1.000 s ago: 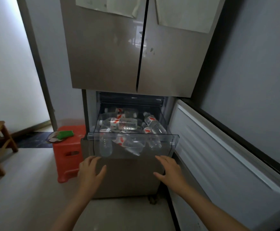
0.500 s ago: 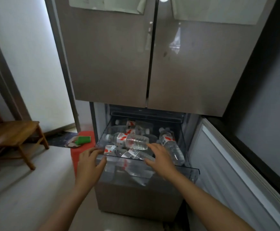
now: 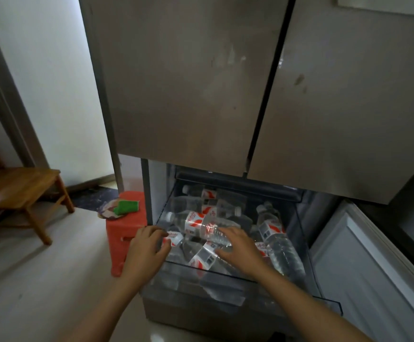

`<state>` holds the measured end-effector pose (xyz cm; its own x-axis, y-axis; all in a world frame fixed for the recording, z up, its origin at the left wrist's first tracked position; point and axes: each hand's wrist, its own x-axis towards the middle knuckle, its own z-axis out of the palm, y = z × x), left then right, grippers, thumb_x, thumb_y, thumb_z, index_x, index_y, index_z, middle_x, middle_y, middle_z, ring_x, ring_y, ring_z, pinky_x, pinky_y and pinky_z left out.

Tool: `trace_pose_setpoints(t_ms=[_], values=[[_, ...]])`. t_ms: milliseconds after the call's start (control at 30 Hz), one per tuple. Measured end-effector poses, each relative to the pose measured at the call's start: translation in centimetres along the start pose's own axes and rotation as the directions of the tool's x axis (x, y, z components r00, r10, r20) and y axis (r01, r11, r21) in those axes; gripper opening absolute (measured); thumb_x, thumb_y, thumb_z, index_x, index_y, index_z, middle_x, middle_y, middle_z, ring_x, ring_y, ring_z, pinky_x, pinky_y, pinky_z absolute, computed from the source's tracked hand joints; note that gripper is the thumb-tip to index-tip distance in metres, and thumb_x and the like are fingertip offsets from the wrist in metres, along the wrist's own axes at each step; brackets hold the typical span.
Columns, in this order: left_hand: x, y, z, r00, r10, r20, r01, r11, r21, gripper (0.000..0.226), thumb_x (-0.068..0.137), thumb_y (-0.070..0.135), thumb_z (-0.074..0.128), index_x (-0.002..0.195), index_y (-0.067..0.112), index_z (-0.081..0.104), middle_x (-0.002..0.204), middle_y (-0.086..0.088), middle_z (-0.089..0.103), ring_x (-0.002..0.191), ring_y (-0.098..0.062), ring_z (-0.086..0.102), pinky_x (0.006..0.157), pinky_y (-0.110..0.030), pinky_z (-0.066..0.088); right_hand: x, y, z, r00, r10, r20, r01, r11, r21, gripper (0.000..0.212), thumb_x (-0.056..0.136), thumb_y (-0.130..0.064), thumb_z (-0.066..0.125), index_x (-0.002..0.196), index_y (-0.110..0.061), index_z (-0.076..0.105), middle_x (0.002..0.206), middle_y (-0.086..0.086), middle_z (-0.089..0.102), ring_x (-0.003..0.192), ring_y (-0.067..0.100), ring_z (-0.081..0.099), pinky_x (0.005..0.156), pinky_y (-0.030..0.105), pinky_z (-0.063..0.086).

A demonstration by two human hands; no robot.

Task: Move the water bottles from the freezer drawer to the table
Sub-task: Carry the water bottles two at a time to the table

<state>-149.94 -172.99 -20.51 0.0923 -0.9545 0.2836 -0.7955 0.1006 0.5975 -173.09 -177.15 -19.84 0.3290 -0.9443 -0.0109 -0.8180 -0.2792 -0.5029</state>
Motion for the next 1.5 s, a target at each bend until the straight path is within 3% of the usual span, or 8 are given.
trace_pose_setpoints(t_ms=[200,467,767,900,1167,1267,1367,1500], values=[[1.6,-3.0,0.8,0.993,0.042,0.115,-0.031,0.995,-0.093,0.061,0.072,0.055,0.032,0.105,0.016,0.064,0.104,0.002,0.062,0.094,-0.007,0.052,0.080,-0.023,0.041,3.6,-1.4,2.5,0.975,0.026,0.220,-0.017,0.999,-0.043,0.059,0.083,-0.035,0.063,0.137,-0.029,0.039,0.144,0.000,0.039,0.131,0.018,0.034,0.107,0.035,0.034],[0.9,-3.2,0.9,0.984,0.163,0.074,-0.166,0.985,0.047,0.032,0.075,0.039,0.044,0.081,0.018,0.068,0.077,0.002,0.069,0.070,-0.014,0.065,0.056,-0.008,0.035,6.7,-2.5,5.8,0.937,0.080,0.341,-0.074,0.997,-0.029,0.073,0.073,-0.032,0.072,0.136,-0.031,0.036,0.138,-0.002,0.046,0.115,0.016,0.052,0.092,0.035,0.049],[0.4,-3.1,1.3,0.968,0.177,0.177,-0.212,0.956,0.204,0.028,0.072,0.039,0.046,0.076,0.023,0.069,0.072,0.008,0.068,0.062,-0.011,0.064,0.048,-0.020,0.045,7.7,-2.5,7.4,0.915,0.079,0.395,0.018,0.972,-0.235,0.085,0.072,-0.030,0.075,0.142,-0.023,0.026,0.139,0.008,0.040,0.118,0.026,0.046,0.092,0.035,0.046],[0.6,-2.7,1.1,0.984,0.132,0.119,-0.145,0.983,0.115,0.032,0.072,0.041,0.046,0.080,0.022,0.070,0.076,0.009,0.069,0.064,-0.008,0.064,0.057,-0.001,0.025,7.8,-2.1,7.4,0.925,0.105,0.366,-0.076,0.993,-0.094,0.104,0.065,-0.025,0.080,0.145,-0.030,0.015,0.146,0.007,0.031,0.128,0.029,0.037,0.100,0.039,0.043],[1.1,-2.0,0.7,0.991,-0.069,0.115,0.071,0.997,-0.010,0.065,0.068,0.067,0.036,0.118,0.030,0.057,0.100,0.017,0.059,0.085,0.001,0.049,0.063,-0.006,0.029,5.9,-2.3,2.1,0.986,0.056,0.154,-0.109,0.926,0.360,0.097,0.066,-0.014,0.080,0.143,-0.027,0.022,0.144,-0.001,0.029,0.129,0.020,0.036,0.098,0.029,0.044],[1.2,-1.0,0.3,0.970,-0.133,0.206,0.144,0.989,-0.039,0.075,0.067,0.071,0.050,0.133,0.036,0.038,0.106,0.023,0.049,0.090,0.003,0.048,0.069,-0.014,0.036,5.3,-3.6,0.7,0.998,-0.007,0.069,-0.026,0.888,0.460,0.087,0.063,-0.019,0.083,0.135,-0.025,0.035,0.129,-0.003,0.039,0.122,0.015,0.041,0.103,0.036,0.043],[1.3,-0.5,-0.2,0.952,-0.141,0.273,0.172,0.981,-0.094,0.091,0.065,0.061,0.069,0.140,0.039,0.023,0.117,0.023,0.039,0.103,0.001,0.043,0.087,-0.023,0.041,4.9,-5.3,0.2,0.994,-0.107,-0.001,0.096,0.883,0.460,0.077,0.062,-0.020,0.084,0.126,-0.027,0.043,0.113,-0.010,0.042,0.110,0.007,0.044,0.096,0.024,0.042],[1.4,-0.8,-0.8,0.941,-0.097,0.323,0.209,0.919,-0.333,0.086,0.046,0.060,0.072,0.119,0.064,0.027,0.116,0.033,0.051,0.106,0.004,0.053,0.092,-0.024,0.045,5.1,-7.9,-1.2,0.956,-0.293,0.026,0.253,0.863,0.437,0.076,0.062,-0.017,0.083,0.127,-0.027,0.044,0.110,-0.016,0.043,0.104,0.004,0.046,0.092,0.024,0.044]])
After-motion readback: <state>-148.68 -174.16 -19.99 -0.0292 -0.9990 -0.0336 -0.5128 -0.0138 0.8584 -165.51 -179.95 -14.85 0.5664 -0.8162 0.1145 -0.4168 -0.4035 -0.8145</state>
